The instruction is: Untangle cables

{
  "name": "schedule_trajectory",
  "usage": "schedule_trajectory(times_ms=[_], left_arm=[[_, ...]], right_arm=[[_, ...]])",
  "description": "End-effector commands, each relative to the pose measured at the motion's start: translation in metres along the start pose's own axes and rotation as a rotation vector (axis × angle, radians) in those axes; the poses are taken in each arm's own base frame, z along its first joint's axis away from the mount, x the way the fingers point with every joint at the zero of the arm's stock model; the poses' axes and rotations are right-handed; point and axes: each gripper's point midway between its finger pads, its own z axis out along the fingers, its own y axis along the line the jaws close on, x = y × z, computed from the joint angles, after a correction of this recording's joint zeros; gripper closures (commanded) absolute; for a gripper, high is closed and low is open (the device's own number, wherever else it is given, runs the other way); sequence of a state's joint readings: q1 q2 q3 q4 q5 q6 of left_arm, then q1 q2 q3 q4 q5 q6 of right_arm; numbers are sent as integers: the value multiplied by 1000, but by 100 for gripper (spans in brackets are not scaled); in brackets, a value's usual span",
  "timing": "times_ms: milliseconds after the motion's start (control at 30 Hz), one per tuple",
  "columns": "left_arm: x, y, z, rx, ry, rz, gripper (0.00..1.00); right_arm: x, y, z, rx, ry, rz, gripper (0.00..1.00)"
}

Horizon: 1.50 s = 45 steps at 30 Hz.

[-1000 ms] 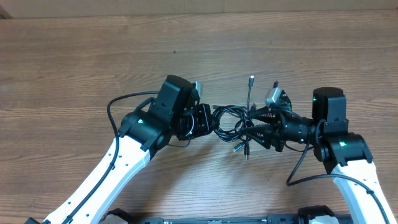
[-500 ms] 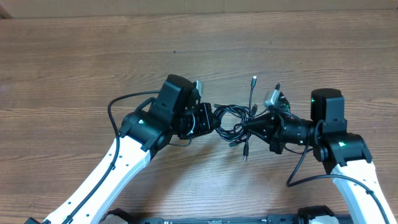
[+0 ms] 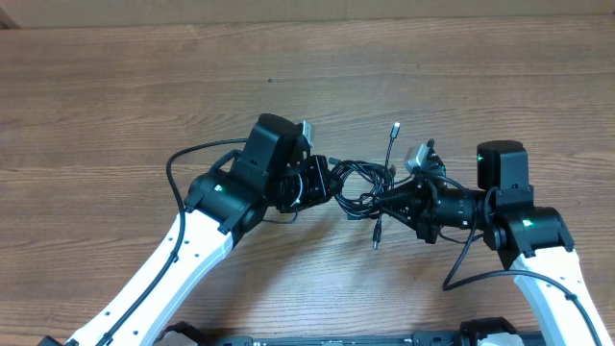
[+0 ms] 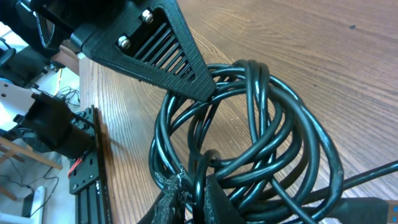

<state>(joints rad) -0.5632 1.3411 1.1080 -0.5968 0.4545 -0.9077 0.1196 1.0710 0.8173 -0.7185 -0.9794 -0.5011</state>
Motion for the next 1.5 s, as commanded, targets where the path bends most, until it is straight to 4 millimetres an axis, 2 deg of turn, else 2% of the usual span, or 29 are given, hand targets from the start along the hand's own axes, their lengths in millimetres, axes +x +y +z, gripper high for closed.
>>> schedule_trajectory(times_ms=[0, 167, 300, 400, 500, 733, 1467], left_arm=[[-9, -12, -7, 23, -48, 8, 96], [-11, -10, -8, 15, -59, 7, 96], [-11, -11, -8, 17, -61, 9, 96], [-12, -12, -8, 21, -63, 9, 96], [-13, -13, -8, 27, -67, -9, 96], [-19, -23, -9, 66, -91, 1, 96], [-30, -39, -12, 133, -135, -7, 96]], right_arm=[[-5, 9, -1, -27, -8, -15, 89], [-4, 12, -1, -47, -9, -3, 82], [-7, 19, -1, -85, -26, -2, 70], [-6, 20, -1, -87, -21, 7, 56], [-4, 20, -1, -89, -17, 15, 51], [-5, 22, -2, -100, -21, 17, 51], [-28, 63, -13, -349, -152, -8, 52]])
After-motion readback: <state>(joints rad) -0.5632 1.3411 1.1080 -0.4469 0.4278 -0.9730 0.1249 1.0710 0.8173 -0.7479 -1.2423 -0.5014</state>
